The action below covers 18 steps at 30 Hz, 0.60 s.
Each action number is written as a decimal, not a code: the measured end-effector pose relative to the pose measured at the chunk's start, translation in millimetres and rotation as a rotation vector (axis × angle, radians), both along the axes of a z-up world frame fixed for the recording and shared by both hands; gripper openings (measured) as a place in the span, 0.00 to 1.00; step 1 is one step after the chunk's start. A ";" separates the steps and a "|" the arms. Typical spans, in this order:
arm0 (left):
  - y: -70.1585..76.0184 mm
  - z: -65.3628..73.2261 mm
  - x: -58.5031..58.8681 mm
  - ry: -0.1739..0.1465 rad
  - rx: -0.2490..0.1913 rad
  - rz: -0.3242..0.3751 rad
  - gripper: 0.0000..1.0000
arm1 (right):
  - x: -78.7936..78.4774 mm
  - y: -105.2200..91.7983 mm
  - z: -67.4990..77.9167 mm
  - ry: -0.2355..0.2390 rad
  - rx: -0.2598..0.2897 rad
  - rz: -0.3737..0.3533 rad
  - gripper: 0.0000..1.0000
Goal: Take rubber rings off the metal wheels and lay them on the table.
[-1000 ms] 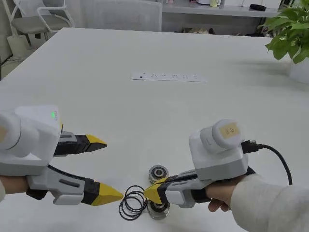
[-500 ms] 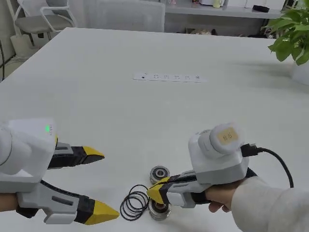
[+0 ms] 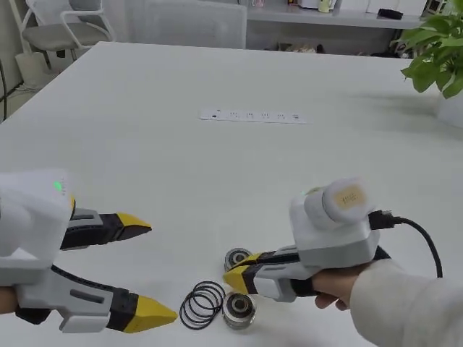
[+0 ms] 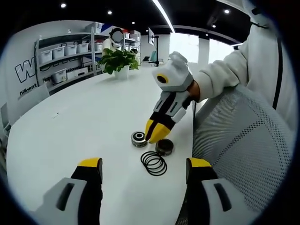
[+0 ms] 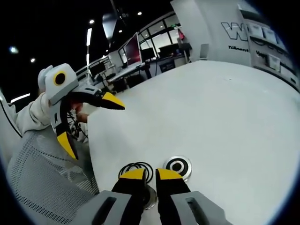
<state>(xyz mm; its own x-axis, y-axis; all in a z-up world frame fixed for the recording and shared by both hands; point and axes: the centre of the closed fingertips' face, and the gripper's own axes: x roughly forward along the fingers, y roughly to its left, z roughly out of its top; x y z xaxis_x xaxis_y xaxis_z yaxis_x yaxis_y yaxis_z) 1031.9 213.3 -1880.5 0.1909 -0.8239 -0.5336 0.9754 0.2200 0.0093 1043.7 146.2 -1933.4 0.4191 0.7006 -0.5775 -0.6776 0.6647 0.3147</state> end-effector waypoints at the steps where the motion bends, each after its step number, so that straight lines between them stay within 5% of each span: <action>1: 0.0 1.3 -0.5 0.000 -0.002 0.000 0.71 | 0.7 -0.6 1.9 -0.002 0.005 -0.004 0.06; 11: 0.9 10.7 -8.0 0.015 -0.006 -0.011 0.78 | 0.0 1.7 18.1 -0.048 0.017 0.019 0.15; 18: 5.4 19.9 -14.7 0.026 -0.018 -0.017 0.83 | -5.6 2.3 35.4 -0.073 0.048 0.053 0.36</action>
